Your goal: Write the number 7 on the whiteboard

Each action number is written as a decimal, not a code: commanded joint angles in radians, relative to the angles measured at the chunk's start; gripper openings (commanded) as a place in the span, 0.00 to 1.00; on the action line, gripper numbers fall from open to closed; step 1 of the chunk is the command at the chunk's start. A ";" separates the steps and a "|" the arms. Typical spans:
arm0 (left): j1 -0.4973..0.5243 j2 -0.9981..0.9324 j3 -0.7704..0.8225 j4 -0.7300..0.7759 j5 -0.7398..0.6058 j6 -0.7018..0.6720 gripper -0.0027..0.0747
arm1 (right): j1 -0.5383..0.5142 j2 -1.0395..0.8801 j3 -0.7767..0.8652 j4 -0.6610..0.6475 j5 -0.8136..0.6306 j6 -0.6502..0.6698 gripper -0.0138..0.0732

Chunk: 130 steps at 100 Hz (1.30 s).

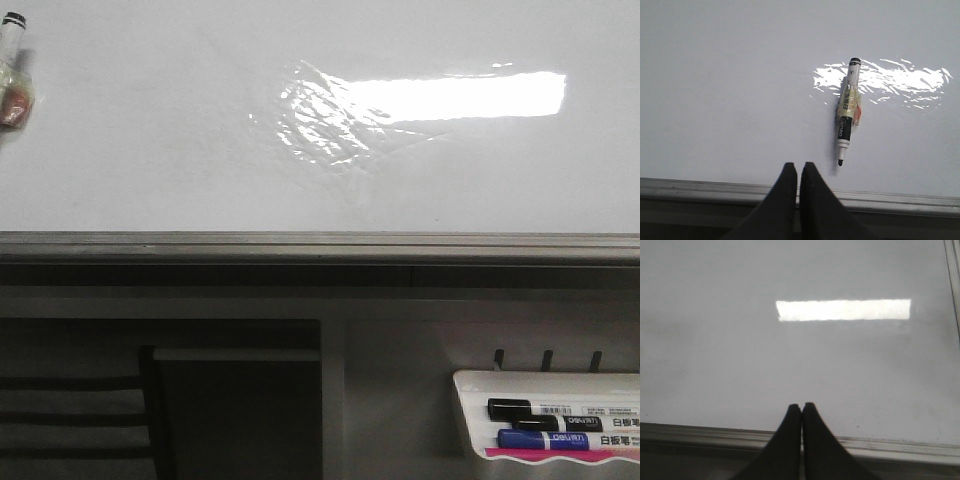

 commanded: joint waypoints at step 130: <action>-0.004 -0.010 -0.156 -0.075 -0.068 -0.009 0.01 | -0.007 0.004 -0.118 0.017 0.062 -0.001 0.08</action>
